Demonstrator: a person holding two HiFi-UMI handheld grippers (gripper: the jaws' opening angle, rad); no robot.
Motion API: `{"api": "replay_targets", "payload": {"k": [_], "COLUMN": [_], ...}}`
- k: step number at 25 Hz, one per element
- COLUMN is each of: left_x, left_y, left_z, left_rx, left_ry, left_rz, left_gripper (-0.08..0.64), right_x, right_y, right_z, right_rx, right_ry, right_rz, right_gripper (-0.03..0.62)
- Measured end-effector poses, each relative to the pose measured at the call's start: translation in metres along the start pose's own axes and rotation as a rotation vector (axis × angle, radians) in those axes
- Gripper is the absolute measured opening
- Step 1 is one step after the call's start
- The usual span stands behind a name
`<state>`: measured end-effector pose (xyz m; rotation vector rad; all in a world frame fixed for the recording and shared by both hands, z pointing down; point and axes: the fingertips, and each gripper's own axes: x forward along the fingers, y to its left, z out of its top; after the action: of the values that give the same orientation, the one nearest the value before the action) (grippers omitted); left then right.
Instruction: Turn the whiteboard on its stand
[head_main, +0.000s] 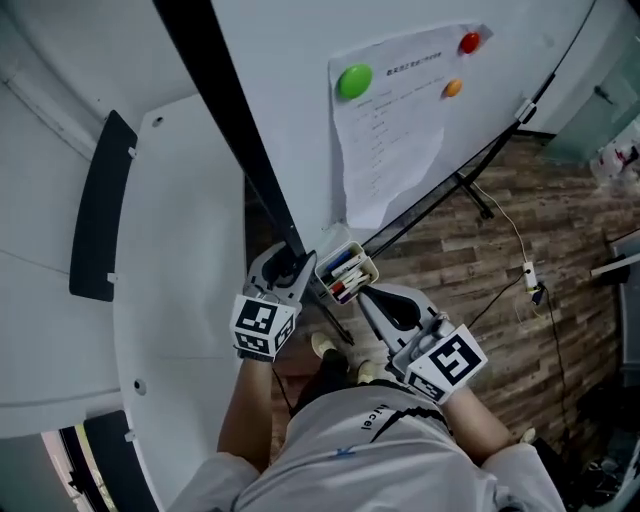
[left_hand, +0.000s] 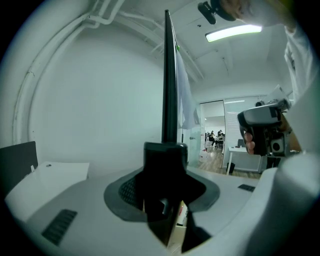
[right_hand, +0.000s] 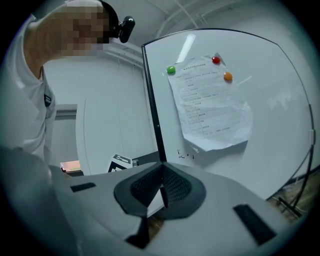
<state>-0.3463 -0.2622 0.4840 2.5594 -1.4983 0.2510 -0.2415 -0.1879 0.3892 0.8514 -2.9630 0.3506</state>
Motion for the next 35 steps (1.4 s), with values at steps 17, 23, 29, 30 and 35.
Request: {"api": "replay_targets", "payload": {"k": [17,23,29,30,35], "left_x": [0.0,-0.005,-0.002,-0.002,-0.013], "left_y": [-0.008,-0.01,-0.009,-0.008,-0.008], "left_z": [-0.009,-0.006,-0.003,-0.003,-0.006], "left_rx": [-0.04,-0.032,-0.037,-0.043,-0.102], "left_ry": [0.047,0.042,0.022,0.017,0.019], "left_rz": [-0.023,-0.046,-0.064,-0.066,-0.046], "left_gripper": [0.175,0.176,0.176,0.178,0.186], "right_x": [-0.032,-0.02,-0.016,-0.018,-0.031], "right_y": [-0.005,0.003,0.007,0.008,0.007], "right_z": [0.0,0.003,-0.003,-0.005,-0.013], "right_rx": [0.055,0.055,0.044,0.043,0.066], "right_ry": [-0.011,0.006,0.029,0.034,0.037], "right_rz": [-0.029,-0.101,-0.19,-0.202,-0.237], "right_gripper": [0.012,0.012,0.012,0.012,0.012]}}
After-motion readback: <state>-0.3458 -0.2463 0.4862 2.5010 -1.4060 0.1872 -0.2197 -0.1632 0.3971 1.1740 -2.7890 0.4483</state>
